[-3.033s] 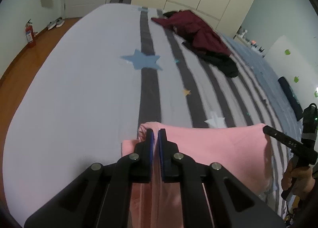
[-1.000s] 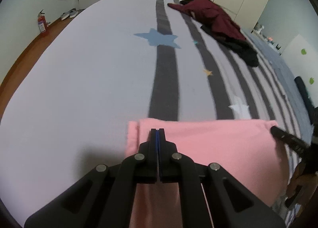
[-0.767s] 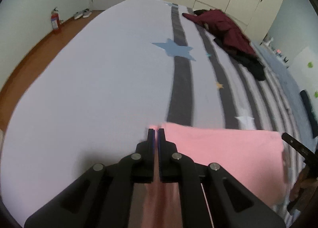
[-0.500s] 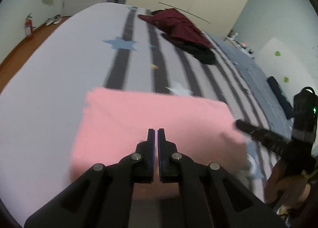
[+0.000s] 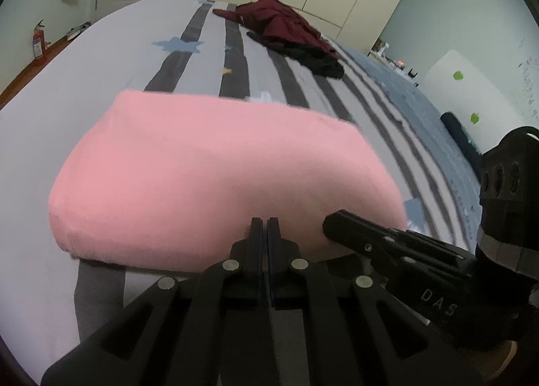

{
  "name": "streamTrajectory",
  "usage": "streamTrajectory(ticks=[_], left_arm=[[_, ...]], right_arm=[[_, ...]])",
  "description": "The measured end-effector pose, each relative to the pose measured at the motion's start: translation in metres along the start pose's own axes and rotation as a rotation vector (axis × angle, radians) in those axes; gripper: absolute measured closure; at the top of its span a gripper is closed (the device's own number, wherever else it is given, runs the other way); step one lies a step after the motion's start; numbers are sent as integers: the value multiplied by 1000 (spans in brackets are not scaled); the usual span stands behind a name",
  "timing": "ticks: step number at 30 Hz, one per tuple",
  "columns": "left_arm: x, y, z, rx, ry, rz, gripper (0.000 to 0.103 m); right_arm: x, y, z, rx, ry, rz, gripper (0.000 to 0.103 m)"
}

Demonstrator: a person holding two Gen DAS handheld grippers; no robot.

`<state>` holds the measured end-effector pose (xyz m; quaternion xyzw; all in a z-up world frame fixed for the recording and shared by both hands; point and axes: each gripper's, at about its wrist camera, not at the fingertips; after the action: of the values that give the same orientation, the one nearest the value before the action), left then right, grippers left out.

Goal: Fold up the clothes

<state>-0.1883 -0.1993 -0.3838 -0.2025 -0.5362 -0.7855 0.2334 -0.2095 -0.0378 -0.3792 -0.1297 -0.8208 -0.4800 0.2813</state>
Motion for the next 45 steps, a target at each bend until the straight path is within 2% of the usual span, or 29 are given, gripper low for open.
streamTrajectory(ticks=[4,8,11,14,20,22,25,27,30,33,38,42,45], left_arm=[[-23,-4,-11,9,6,-6,101],[-16,2,-11,8,20,-25,101],[-8,19,-20,47,20,12,101],[-7,25,-44,89,47,13,101],[-9,23,-54,77,37,-25,101],[-3,33,-57,91,53,-1,101],[2,44,-69,129,80,32,101],[-4,37,-78,138,69,4,101],[-12,32,-85,115,63,6,101],[-5,35,-88,99,78,-13,101],[7,56,-94,159,74,44,101],[-6,44,-112,219,76,6,101],[-17,39,-114,248,69,9,101]], right_arm=[[-15,-18,13,-19,-17,-29,103],[-18,-15,12,-28,5,-32,103],[-10,-5,13,-36,9,-30,103],[-6,1,22,-68,9,-21,103],[-7,0,34,-61,14,-45,103],[0,4,35,-66,1,-43,103],[3,16,42,-107,-12,-20,103],[2,18,52,-134,-26,-20,103],[-7,8,68,-135,-22,-48,103],[-6,5,69,-130,-11,-48,103],[4,20,63,-159,-17,-33,103],[1,20,77,-190,-44,-32,103],[-3,14,84,-199,-35,-37,103]])
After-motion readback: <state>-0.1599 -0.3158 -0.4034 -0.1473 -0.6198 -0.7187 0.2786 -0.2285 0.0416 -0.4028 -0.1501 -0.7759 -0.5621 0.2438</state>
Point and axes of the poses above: each gripper's, at about its wrist camera, not at the fingertips, and y roughly against the way its jaws point, z to its right, x to its top, and after that the axes turned 2 degrees about y, right-handed
